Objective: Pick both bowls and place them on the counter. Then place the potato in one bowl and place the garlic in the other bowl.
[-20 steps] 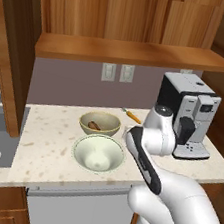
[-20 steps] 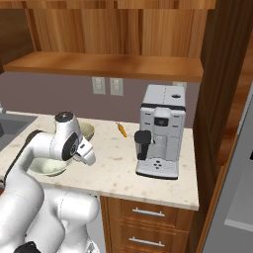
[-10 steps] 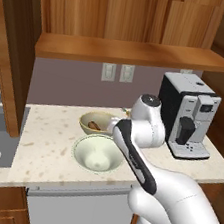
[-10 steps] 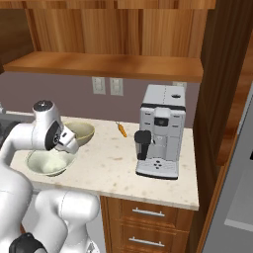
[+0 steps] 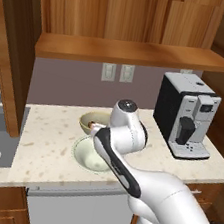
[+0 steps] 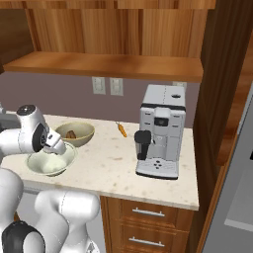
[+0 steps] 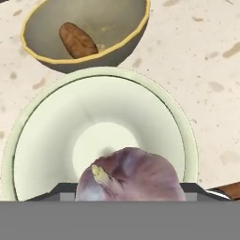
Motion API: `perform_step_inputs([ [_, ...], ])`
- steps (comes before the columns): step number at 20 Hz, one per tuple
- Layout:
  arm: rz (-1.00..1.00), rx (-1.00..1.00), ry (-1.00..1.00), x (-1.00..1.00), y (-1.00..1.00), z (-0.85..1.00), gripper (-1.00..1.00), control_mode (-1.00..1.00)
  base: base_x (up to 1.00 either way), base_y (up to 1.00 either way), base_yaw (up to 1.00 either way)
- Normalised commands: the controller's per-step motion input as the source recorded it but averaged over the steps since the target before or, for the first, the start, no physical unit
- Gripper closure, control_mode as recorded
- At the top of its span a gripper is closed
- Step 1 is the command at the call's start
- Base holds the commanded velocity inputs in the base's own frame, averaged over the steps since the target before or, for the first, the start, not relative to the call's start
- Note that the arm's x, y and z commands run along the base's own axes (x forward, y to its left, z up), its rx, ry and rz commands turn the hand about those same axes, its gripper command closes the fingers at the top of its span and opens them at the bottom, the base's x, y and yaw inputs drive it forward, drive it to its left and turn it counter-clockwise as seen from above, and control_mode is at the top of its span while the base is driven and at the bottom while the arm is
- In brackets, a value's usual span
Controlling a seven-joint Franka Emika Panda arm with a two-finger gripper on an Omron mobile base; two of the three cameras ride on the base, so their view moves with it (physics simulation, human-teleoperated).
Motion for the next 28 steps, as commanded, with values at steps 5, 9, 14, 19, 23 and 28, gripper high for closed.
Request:
perform_step_inputs([
  [5, 0.0, -0.04, -0.05, 0.01, 0.09, -0.46, 1.0, -1.0, 0.0, 0.0, 0.0],
  [9, 0.01, 0.0, 0.0, 0.1, 0.07, -0.21, 1.0, -1.0, 0.0, 0.0, 0.0],
  [14, 0.01, 0.0, 0.02, 0.15, 0.15, -0.21, 1.0, -1.0, 0.0, 0.0, 0.0],
  [19, 0.01, 0.0, 0.02, 0.18, 0.22, -0.12, 1.0, -1.0, 0.0, 0.0, 0.0],
  [23, 0.0, 0.0, 0.14, 0.18, 0.2, -0.13, 1.0, -1.0, 0.0, 0.0, 0.0],
  [28, 0.02, 0.0, 0.1, 0.1, 0.14, -0.16, 1.0, -1.0, 0.0, 0.0, 0.0],
])
